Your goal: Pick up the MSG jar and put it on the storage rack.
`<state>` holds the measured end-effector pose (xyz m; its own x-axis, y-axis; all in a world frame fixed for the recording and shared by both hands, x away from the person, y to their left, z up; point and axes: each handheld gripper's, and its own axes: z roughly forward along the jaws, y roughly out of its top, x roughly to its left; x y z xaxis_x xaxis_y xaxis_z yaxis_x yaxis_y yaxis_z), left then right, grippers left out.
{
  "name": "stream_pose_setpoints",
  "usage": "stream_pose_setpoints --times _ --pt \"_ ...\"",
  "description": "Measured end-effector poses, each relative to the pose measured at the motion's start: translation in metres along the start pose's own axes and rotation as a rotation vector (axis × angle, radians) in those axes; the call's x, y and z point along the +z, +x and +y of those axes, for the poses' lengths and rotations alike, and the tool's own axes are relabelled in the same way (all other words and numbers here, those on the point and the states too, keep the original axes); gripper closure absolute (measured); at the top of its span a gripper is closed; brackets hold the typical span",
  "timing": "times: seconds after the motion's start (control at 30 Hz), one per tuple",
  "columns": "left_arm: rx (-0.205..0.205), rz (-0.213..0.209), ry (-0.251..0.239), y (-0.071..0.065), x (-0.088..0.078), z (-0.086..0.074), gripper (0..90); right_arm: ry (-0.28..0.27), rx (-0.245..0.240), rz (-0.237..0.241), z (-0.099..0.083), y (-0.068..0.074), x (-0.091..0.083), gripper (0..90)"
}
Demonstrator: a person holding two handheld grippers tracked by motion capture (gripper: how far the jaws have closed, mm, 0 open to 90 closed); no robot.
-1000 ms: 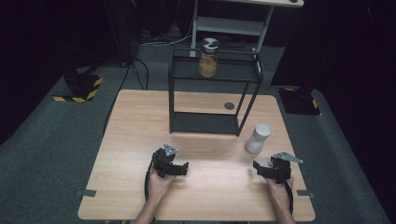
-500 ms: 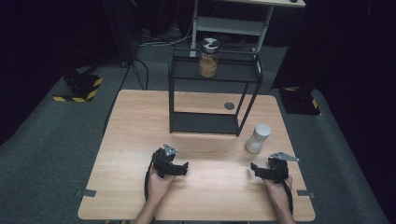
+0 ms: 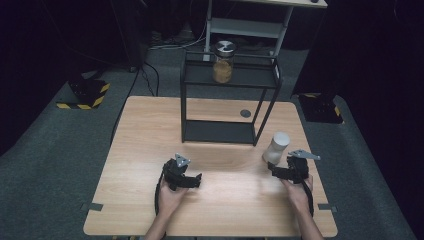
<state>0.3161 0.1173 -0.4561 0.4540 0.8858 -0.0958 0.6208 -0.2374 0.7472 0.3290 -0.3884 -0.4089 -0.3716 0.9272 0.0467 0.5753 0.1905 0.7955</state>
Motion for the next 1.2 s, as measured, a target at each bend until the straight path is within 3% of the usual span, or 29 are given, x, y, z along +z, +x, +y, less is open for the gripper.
stream_pose_setpoints --times 0.2,0.43,0.77,1.2 --pt "-0.003 -0.003 0.000 0.001 0.000 0.000 4.2 -0.009 -0.011 -0.022 0.015 0.004 0.003 11.1" --pt "-0.004 -0.004 -0.001 0.001 0.000 0.000 4.3 -0.021 0.022 -0.037 0.032 0.005 0.011 12.4" --pt "-0.007 -0.005 -0.002 0.002 0.000 0.000 4.4 -0.029 0.069 -0.058 0.039 0.003 0.025 16.5" --pt "-0.006 -0.005 -0.002 0.001 0.000 0.000 4.4 -0.032 0.041 -0.089 0.041 0.010 0.033 22.5"
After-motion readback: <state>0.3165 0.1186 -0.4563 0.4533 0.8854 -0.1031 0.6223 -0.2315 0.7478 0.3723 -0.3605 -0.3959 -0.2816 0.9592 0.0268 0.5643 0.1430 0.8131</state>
